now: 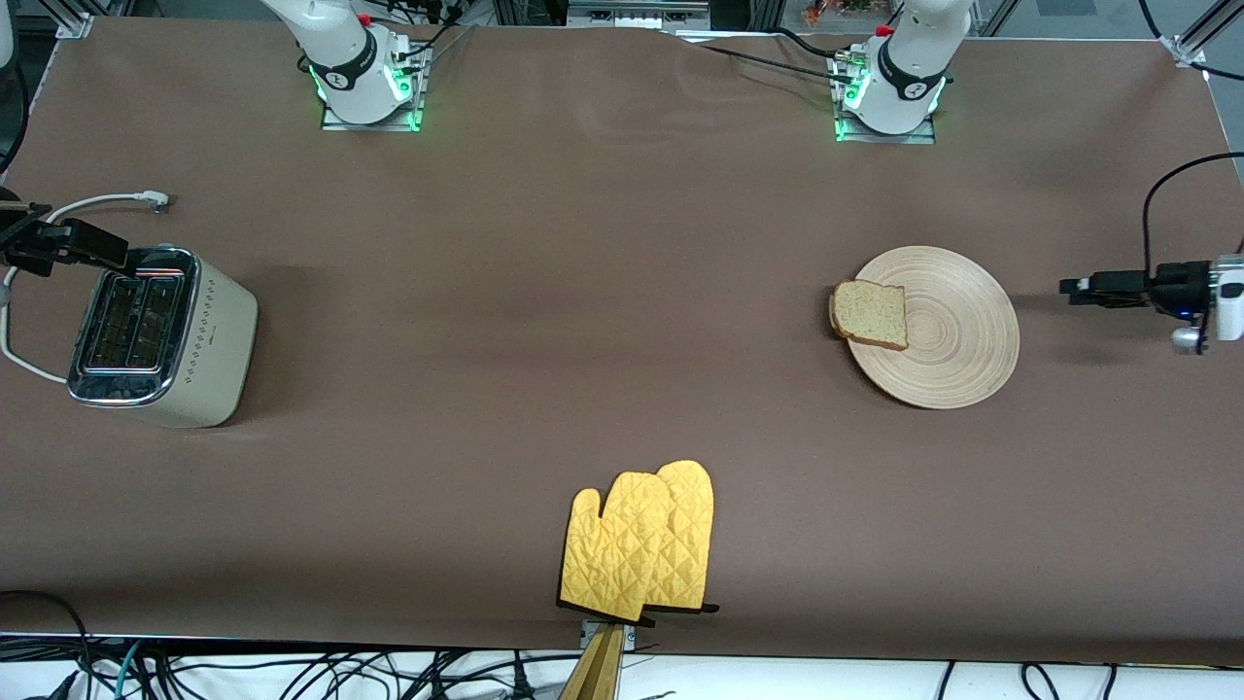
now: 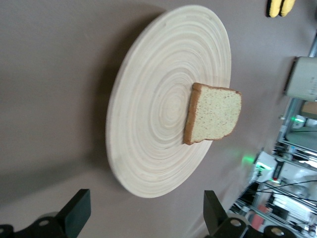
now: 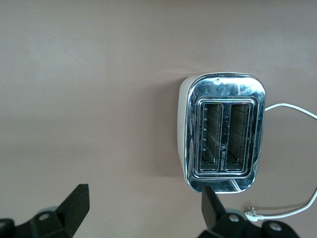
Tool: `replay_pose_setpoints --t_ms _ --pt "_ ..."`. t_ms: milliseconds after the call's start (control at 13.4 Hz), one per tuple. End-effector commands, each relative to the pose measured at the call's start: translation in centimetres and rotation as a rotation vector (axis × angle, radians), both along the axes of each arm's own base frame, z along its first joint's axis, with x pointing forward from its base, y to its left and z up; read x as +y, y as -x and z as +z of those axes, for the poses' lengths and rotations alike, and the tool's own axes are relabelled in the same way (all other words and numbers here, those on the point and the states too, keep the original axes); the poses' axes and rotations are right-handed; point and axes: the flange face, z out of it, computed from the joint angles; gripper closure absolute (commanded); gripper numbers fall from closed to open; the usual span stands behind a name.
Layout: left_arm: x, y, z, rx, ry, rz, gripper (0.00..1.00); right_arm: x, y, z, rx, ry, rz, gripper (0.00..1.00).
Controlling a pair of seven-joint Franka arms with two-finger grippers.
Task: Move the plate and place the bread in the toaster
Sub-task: 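Lower the left gripper to the wooden plate's rim and grip it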
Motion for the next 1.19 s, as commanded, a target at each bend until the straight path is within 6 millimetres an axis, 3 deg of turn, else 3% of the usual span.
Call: replay_pose_setpoints --t_ms 0,671,1119 --pt "-2.1 1.2 -1.6 -0.075 0.041 -0.027 0.00 0.0 -0.1 0.6 -0.006 -0.004 -0.002 0.00" --pt "-1.6 1.3 -7.2 -0.198 -0.036 -0.054 0.00 -0.1 -0.1 0.6 -0.006 -0.004 -0.004 0.00" --pt "-3.6 0.4 -7.5 -0.204 0.019 -0.031 0.00 -0.2 -0.1 0.6 -0.006 -0.004 -0.005 0.00"
